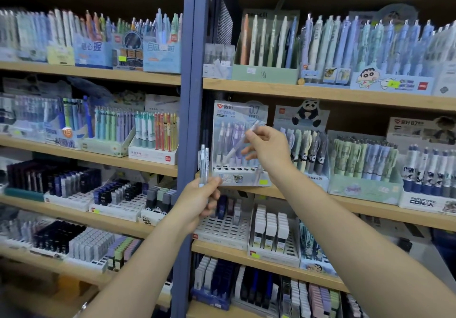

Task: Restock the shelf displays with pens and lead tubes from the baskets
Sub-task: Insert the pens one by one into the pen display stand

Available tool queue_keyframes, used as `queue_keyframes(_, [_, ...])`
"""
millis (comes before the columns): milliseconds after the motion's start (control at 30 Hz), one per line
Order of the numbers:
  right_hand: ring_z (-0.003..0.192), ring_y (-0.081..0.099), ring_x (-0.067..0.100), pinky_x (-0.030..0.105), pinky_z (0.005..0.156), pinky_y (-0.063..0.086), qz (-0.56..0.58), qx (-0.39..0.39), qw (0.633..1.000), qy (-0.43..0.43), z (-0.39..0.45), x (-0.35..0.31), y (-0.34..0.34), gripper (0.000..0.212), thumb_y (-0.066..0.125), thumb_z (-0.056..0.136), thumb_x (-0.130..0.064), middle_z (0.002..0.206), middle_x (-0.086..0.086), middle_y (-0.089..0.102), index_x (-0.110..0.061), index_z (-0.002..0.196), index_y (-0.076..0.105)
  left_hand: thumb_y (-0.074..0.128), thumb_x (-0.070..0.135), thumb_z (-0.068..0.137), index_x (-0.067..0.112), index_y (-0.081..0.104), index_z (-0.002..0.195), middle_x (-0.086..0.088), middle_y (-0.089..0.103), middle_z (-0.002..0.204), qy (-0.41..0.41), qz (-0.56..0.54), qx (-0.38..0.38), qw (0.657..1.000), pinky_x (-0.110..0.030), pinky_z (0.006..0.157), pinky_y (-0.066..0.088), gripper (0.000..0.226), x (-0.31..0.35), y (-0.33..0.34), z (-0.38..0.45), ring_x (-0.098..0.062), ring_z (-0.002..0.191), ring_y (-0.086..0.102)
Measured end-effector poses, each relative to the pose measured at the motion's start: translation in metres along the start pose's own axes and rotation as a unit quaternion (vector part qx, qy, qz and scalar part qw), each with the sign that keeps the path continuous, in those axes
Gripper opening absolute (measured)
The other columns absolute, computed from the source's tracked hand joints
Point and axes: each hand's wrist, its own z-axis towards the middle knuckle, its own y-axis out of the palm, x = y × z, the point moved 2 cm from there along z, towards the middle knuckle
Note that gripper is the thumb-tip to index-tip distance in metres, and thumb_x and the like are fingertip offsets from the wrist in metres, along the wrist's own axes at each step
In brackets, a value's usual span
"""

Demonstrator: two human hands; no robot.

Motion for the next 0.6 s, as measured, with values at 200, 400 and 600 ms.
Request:
queue_keyframes(200, [0.053, 0.066, 0.011, 0.031, 0.054, 0.055, -0.117, 0.012, 0.992, -0.050, 0.008, 0.005, 0.017, 0.016, 0.059, 0.100, -0.015, 0.085, 0.008, 0.071, -0.011, 0.086, 0.065, 0.050, 0.016, 0.105, 0.002, 0.065, 0.113, -0.005, 0.058, 0.074, 0.002, 0.015, -0.031, 0.999, -0.018, 0.042, 0.028, 0.022, 0.000, -0.012, -0.004, -0.010, 0.053, 0.046])
queue_keyframes(400, [0.042, 0.061, 0.007, 0.033, 0.060, 0.056, -0.205, -0.014, 0.975, -0.080, 0.016, 0.002, 0.031, 0.021, 0.062, 0.099, -0.020, 0.082, 0.005, 0.072, -0.011, 0.081, 0.069, 0.048, 0.032, 0.105, 0.011, 0.060, 0.120, 0.003, 0.037, 0.058, -0.004, 0.054, -0.086, 0.995, -0.019, 0.039, 0.021, 0.028, 0.002, -0.022, -0.006, -0.009, 0.044, 0.025])
queue_keyframes(600, [0.055, 0.064, 0.015, 0.036, 0.069, 0.057, -0.238, 0.003, 0.967, -0.091, 0.026, 0.003, 0.045, 0.025, 0.069, 0.094, -0.026, 0.070, 0.005, 0.069, -0.008, 0.078, 0.069, 0.047, 0.041, 0.103, 0.016, 0.053, 0.112, 0.003, 0.036, 0.063, 0.022, 0.048, -0.085, 0.995, -0.019, 0.041, 0.017, 0.028, 0.006, -0.020, -0.005, -0.008, 0.047, 0.023])
